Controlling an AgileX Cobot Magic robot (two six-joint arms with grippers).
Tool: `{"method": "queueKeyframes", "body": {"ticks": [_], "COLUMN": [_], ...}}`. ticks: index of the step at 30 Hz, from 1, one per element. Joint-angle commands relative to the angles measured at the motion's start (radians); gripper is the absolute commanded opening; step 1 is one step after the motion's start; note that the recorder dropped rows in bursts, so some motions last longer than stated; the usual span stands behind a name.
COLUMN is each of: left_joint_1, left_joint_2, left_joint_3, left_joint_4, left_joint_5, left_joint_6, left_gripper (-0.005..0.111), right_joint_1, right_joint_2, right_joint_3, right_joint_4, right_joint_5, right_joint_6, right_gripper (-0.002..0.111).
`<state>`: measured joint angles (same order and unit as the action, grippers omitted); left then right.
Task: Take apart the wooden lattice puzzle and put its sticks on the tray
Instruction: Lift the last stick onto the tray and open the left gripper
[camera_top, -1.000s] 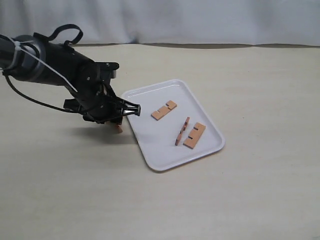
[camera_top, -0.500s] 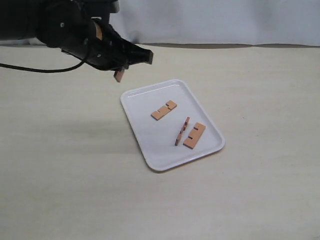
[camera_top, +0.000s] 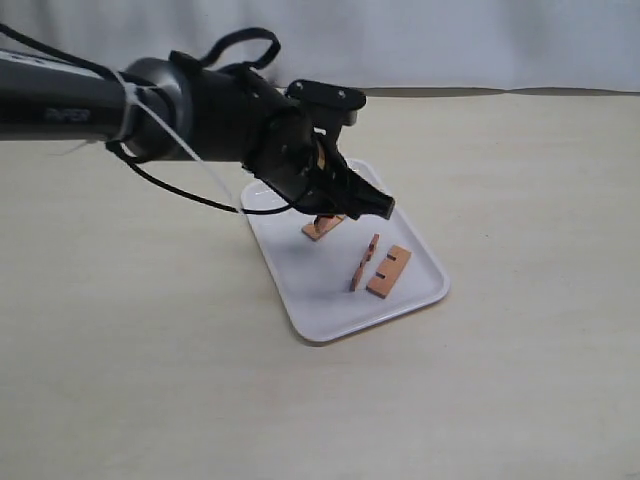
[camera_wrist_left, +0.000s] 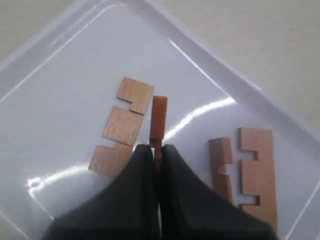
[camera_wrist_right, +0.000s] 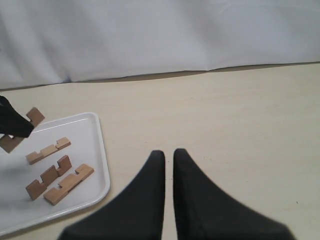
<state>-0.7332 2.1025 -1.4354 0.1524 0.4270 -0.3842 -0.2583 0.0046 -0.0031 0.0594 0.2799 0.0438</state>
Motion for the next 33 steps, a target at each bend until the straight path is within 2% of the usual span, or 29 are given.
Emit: {"method": "queueKeyframes", "body": {"ticks": [1, 5, 7, 13, 15, 17, 24, 29, 31, 33], "left_joint_1": [-0.003, -0.005, -0.011, -0.011, -0.011, -0.011, -0.011, -0.011, -0.011, -0.011], "left_joint_2": [0.071, 0.08, 0.08, 0.08, 0.074, 0.061, -0.073, -0.164, -0.184, -0.189], "left_joint_3": [-0.026, -0.026, -0.034, -0.036, -0.036, -0.036, -0.036, -0.036, -0.036, -0.036], "left_joint_4": [-0.007, -0.007, -0.005, -0.006, -0.006, -0.004, -0.004, 0.085, 0.128, 0.159], "left_joint_5": [-0.001, -0.01, -0.006, 0.013, 0.029, 0.051, 0.165, 0.279, 0.351, 0.424], "left_joint_6": [0.015, 0.018, 0.024, 0.05, 0.056, 0.058, 0.115, 0.127, 0.127, 0.136], "left_gripper": [0.0, 0.0, 0.006, 0.047, 0.056, 0.06, 0.059, 0.059, 0.05, 0.029], "right_joint_1": [-0.007, -0.007, -0.007, -0.007, -0.007, -0.007, -0.007, -0.007, -0.007, -0.007], "right_joint_2": [-0.005, -0.005, -0.005, -0.005, -0.005, -0.005, -0.005, -0.005, -0.005, -0.005], "right_joint_3": [0.003, 0.003, 0.003, 0.003, 0.003, 0.003, 0.003, 0.003, 0.003, 0.003], "right_joint_4": [0.004, 0.004, 0.004, 0.004, 0.004, 0.004, 0.004, 0.004, 0.004, 0.004], "right_joint_5": [0.003, 0.003, 0.003, 0.003, 0.003, 0.003, 0.003, 0.003, 0.003, 0.003], "right_joint_6": [-0.004, -0.004, -0.004, -0.004, -0.004, -0.004, -0.004, -0.004, -0.004, -0.004], "right_gripper": [0.006, 0.006, 0.006, 0.006, 0.006, 0.006, 0.006, 0.006, 0.006, 0.006]}}
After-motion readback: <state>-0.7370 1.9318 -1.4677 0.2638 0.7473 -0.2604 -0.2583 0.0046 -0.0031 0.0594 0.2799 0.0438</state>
